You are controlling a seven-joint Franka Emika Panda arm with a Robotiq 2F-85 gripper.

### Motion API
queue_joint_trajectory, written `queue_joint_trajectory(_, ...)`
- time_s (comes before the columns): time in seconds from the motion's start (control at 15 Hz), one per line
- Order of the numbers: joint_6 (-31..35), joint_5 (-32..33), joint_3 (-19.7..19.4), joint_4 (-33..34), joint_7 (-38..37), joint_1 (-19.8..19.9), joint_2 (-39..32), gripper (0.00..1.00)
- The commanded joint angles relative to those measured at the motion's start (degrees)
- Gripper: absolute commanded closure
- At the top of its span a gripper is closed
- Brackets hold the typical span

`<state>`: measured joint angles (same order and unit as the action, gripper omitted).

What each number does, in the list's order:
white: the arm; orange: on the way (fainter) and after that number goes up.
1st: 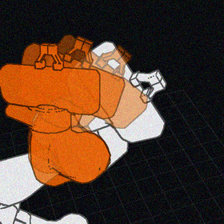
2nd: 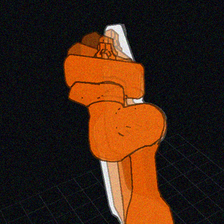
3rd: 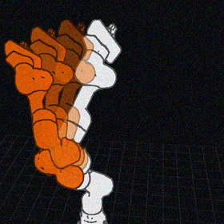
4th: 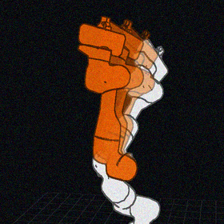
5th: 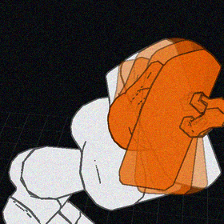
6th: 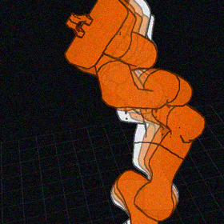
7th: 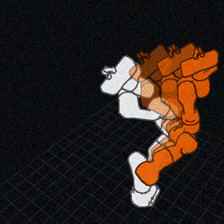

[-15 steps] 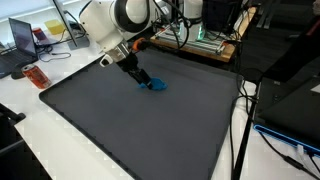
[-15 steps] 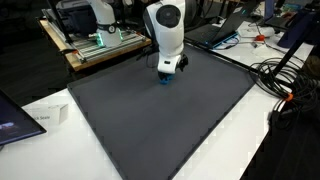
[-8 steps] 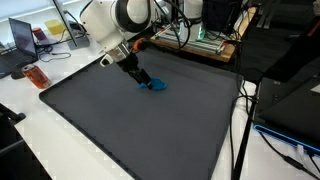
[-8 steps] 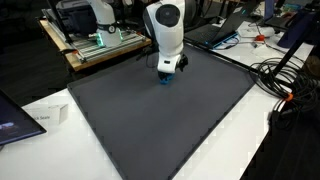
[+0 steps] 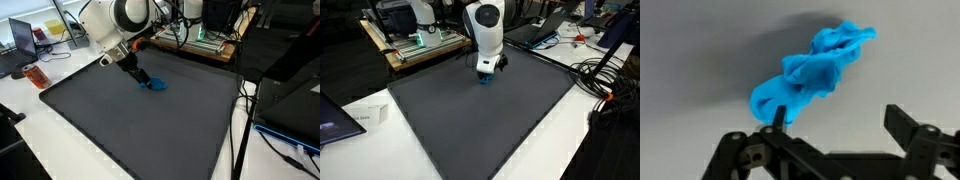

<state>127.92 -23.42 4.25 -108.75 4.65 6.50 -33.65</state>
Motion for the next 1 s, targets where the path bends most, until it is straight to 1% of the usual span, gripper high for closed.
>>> queue_joint_trajectory(0.0, -4.67, -1.03, -0.56, 1.32, -2.78, 0.84, 0.71, 0.00)
queue_joint_trajectory(0.13, -6.70, -1.95, -0.92, 1.96, -4.17, 1.40, 0.88, 0.00)
queue_joint_trajectory(0.53, -8.81, -4.15, -2.42, 4.00, -7.58, 2.94, -0.02, 0.00)
queue_joint_trajectory(0.73, -9.50, -6.30, -3.26, 4.83, -10.84, 3.63, -0.84, 0.00)
queue_joint_trajectory(0.93, -9.47, -6.84, -4.50, 4.71, -14.92, 3.54, -1.12, 0.00)
